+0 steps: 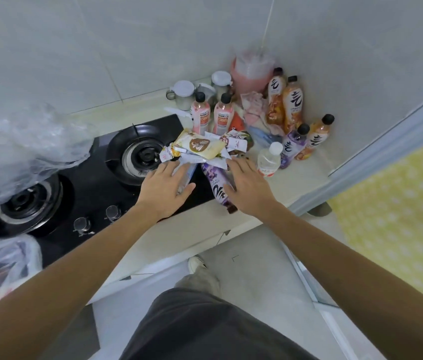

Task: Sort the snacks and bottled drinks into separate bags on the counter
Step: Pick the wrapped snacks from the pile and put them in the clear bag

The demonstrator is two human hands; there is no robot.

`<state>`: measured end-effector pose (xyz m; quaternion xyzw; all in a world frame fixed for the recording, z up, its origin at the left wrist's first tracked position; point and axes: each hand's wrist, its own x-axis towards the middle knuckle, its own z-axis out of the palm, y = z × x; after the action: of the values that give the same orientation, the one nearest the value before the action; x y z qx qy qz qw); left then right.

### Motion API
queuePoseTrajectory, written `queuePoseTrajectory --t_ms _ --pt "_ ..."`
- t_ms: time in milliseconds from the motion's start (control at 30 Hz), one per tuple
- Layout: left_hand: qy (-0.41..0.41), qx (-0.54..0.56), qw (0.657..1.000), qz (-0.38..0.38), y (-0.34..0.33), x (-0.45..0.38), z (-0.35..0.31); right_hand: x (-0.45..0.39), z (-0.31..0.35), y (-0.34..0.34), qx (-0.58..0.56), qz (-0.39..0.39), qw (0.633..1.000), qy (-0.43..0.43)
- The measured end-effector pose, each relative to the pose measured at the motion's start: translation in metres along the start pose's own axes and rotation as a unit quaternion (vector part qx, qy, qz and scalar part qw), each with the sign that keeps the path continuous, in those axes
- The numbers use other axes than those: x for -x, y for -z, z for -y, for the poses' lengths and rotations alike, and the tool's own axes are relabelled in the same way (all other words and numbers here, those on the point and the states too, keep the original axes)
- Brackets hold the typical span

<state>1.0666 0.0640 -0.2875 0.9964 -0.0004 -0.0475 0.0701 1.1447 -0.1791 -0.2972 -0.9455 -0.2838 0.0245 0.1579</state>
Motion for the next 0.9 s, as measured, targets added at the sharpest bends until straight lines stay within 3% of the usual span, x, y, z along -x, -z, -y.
queuePoseTrajectory --t_ms 233,400,667,900 --pt "0.015 0.040 0.999 0.020 -0.014 -0.089 0.018 -0.089 -0.015 -0.003 0.001 0.050 0.997 -0.058" --pt "-0.025 0.023 0.998 0.053 -0.016 -0.142 0.022 -0.138 -0.029 -0.008 0.005 0.066 0.988 -0.141" --pt "-0.063 -0.006 0.981 0.181 -0.021 -0.196 0.023 -0.175 -0.061 -0.022 -0.004 0.137 0.978 -0.158" --pt "-0.077 -0.018 0.986 0.145 -0.035 -0.193 0.030 -0.184 -0.065 -0.025 -0.021 0.151 0.977 -0.151"
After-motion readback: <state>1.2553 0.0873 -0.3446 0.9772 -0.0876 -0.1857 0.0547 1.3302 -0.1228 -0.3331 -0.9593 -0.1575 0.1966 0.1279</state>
